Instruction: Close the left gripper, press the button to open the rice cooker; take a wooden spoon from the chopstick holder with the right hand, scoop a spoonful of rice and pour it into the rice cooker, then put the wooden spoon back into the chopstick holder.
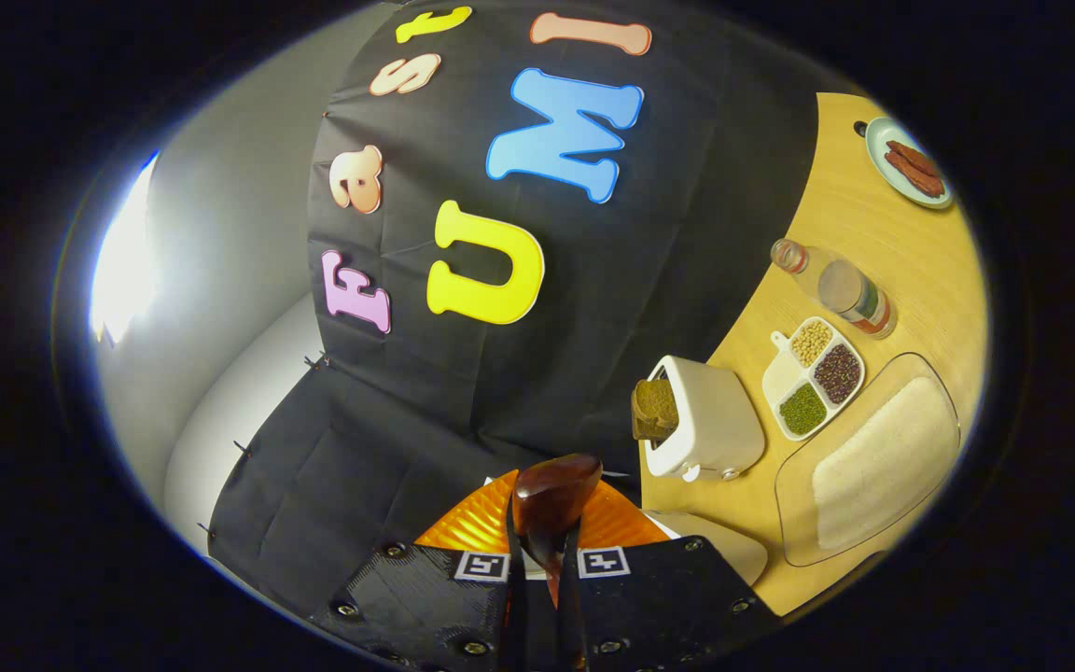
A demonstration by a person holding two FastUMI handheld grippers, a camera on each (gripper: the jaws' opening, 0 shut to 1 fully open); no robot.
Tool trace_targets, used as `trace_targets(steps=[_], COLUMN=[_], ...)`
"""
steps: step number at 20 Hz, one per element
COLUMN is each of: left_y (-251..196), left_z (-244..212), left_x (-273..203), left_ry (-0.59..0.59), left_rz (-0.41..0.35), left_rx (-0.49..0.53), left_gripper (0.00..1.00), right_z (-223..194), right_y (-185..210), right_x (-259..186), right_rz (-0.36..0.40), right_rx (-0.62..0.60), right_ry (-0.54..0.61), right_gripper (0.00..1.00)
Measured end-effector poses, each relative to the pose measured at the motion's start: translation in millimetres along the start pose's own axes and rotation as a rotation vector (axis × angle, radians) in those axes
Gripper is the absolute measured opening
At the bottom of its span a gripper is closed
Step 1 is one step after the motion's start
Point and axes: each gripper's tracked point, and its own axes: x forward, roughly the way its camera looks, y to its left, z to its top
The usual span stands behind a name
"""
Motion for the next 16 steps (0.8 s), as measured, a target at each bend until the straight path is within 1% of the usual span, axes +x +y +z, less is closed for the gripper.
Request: trace_targets(steps=[4, 8, 11, 12, 14, 16], left_y=[19, 34, 43, 45, 48, 48], left_z=[-2, -10, -13, -15, -17, -23], left_x=[-8, -15, -19, -20, -22, -23], left_ry=[0.007, 0.025, 0.028, 0.030, 0.031, 0.036], left_rz=[0.025, 0.056, 0.088, 0.096, 0.099, 0.092], left_rx=[0.024, 0.011, -0.012, -0.016, -0.016, -0.007], left_gripper=[0.94, 0.94, 0.94, 0.94, 0.94, 0.94], right_z=[-26, -57, -85, -92, -104, -120], right_y=[17, 25, 24, 24, 23, 20], right_x=[33, 68, 96, 107, 126, 143], right_rz=[0.016, 0.003, -0.009, -0.015, -0.044, -0.065], right_rx=[-0.066, -0.157, -0.148, -0.162, -0.234, -0.340], right_ry=[0.058, 0.125, 0.175, 0.185, 0.197, 0.213], right_gripper=[0.12, 0.12, 0.12, 0.12, 0.12, 0.12])
